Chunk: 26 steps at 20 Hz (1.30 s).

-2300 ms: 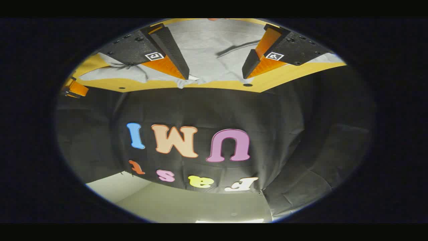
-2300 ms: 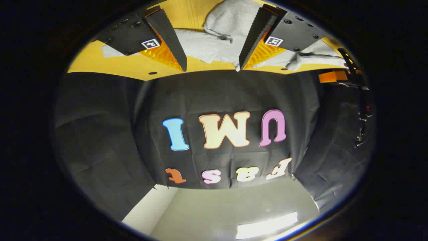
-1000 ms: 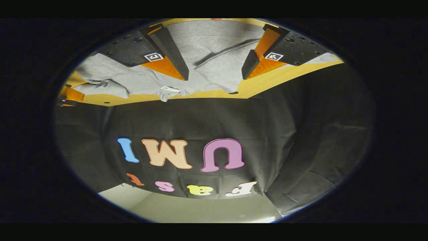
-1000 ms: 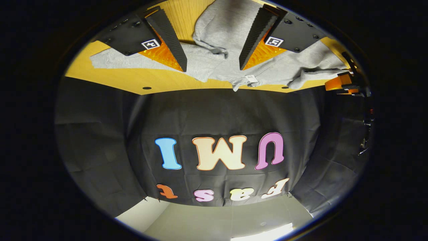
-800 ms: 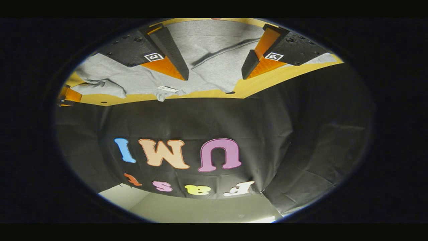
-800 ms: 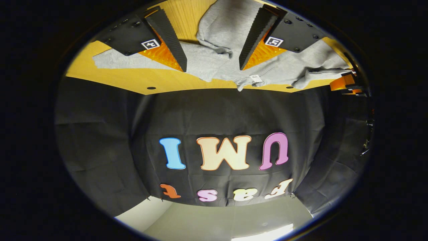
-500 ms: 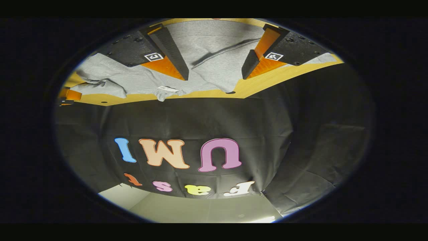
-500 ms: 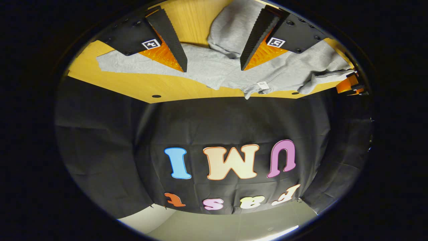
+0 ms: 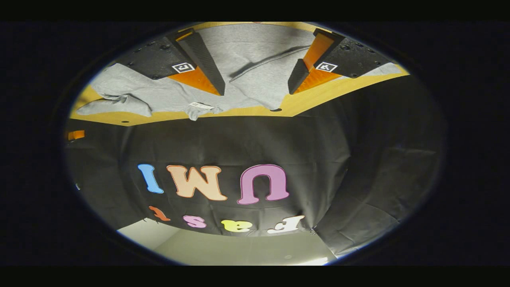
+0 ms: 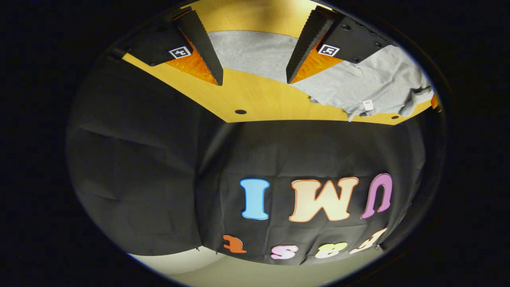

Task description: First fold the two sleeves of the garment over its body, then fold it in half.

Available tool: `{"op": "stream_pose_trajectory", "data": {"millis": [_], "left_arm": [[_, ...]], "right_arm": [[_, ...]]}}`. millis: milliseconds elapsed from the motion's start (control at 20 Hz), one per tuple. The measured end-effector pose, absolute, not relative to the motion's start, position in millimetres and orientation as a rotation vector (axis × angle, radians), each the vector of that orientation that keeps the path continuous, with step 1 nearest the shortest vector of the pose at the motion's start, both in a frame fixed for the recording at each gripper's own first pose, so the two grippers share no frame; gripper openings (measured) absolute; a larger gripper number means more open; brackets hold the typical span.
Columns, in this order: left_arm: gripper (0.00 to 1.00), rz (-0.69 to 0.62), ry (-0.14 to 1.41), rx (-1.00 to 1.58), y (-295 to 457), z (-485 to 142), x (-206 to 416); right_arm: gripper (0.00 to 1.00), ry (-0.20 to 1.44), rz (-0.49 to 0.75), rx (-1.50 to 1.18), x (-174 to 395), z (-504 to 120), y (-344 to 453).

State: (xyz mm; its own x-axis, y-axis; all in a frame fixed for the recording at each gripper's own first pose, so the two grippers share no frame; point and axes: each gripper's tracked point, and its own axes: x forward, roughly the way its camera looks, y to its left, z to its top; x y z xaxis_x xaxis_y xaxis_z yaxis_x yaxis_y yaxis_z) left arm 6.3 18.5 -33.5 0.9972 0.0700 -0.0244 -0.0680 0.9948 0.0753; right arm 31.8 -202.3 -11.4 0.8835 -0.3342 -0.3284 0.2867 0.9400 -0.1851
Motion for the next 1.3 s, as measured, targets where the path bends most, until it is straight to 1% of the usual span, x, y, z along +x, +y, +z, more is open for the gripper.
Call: {"op": "stream_pose_trajectory", "data": {"millis": [400, 550, 750, 850, 900, 950, 1000, 1200, 1250, 1300], "left_arm": [[0.94, 0.047, 0.027, 0.074, 14, -34, 8], [0.93, 0.054, 0.027, 0.074, 16, -34, 9], [0.93, 0.057, 0.027, 0.075, 17, -34, 7], [0.93, 0.057, 0.027, 0.075, 17, -34, 7], [0.93, 0.057, 0.026, 0.074, 17, -34, 7], [0.93, 0.058, 0.027, 0.075, 17, -34, 7], [0.93, 0.058, 0.027, 0.074, 17, -35, 7], [0.94, 0.058, 0.029, 0.073, 17, -35, 7], [0.94, 0.058, 0.028, 0.073, 16, -35, 7], [0.94, 0.058, 0.028, 0.073, 17, -35, 7]], "right_arm": [[0.99, 0.631, -0.436, -0.037, 22, -77, -281], [0.99, 0.696, -0.457, 0.032, 18, -100, -294], [0.99, 0.79, -0.47, 0.036, 5, -124, -306], [0.98, 0.818, -0.477, 0.035, 3, -128, -306], [0.96, 0.824, -0.477, 0.034, 3, -129, -306], [0.96, 0.832, -0.477, 0.032, 3, -131, -307], [0.98, 0.831, -0.475, 0.032, 3, -130, -306], [0.99, 0.838, -0.45, 0.012, 5, -133, -305], [0.95, 0.834, -0.443, 0.017, 5, -132, -304], [0.98, 0.836, -0.438, 0.022, 6, -133, -301]]}}
